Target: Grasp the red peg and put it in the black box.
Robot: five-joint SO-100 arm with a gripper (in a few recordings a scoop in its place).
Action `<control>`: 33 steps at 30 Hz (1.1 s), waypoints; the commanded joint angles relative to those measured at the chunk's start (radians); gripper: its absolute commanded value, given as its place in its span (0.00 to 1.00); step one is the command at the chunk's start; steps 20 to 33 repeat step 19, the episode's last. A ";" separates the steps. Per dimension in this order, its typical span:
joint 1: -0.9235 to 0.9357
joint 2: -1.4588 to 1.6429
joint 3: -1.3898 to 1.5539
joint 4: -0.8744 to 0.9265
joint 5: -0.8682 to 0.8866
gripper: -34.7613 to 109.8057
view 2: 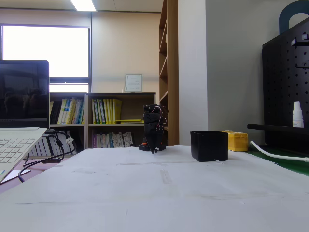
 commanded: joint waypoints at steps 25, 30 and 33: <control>-0.008 -0.098 -0.124 0.058 0.067 0.24; -0.008 -0.098 -0.124 0.058 0.067 0.24; -0.008 -0.098 -0.124 0.058 0.067 0.24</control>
